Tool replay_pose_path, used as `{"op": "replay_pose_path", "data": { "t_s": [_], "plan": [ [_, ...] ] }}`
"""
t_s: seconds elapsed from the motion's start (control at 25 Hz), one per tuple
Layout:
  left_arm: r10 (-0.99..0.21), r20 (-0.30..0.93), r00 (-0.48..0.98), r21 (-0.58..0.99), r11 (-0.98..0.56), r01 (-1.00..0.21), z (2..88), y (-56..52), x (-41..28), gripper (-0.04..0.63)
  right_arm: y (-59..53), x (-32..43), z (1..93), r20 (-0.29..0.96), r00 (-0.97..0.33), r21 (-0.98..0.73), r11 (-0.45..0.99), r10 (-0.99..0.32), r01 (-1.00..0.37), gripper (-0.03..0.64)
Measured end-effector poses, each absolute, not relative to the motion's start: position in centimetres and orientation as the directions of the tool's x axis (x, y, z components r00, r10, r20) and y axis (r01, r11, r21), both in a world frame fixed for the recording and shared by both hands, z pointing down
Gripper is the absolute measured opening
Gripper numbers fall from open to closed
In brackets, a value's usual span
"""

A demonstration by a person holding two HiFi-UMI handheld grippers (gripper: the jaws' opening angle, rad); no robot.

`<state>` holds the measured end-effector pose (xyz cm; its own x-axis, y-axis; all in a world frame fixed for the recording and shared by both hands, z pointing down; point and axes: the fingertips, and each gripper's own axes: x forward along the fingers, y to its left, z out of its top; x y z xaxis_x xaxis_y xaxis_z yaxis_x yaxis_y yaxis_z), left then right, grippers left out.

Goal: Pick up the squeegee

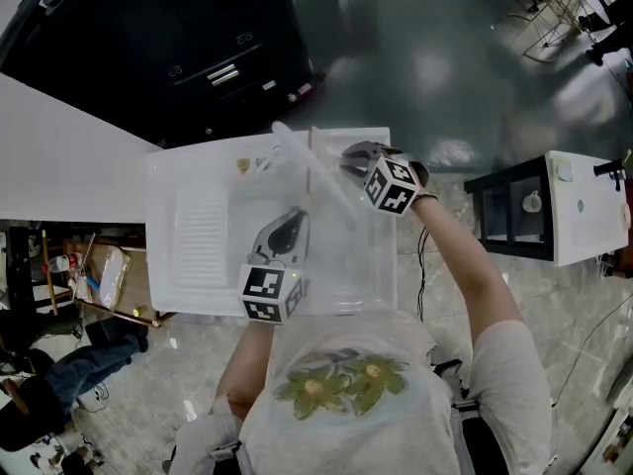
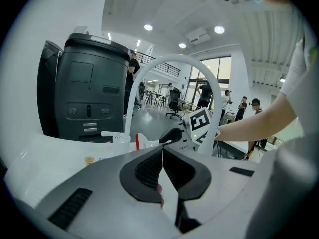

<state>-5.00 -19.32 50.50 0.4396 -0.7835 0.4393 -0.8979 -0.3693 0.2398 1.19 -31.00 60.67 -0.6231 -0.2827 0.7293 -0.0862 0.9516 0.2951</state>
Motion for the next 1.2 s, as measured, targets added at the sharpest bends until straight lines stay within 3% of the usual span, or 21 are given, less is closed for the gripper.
{"op": "replay_pose_path", "data": {
  "t_s": [1.2],
  "plan": [
    [-0.798,0.386,0.463,0.205,-0.415,-0.886,47.8,-16.1,-6.0,0.012,-29.0,4.0,56.0,0.684,-0.582,0.357,0.897,-0.441,-0.260,0.094]
  ]
}}
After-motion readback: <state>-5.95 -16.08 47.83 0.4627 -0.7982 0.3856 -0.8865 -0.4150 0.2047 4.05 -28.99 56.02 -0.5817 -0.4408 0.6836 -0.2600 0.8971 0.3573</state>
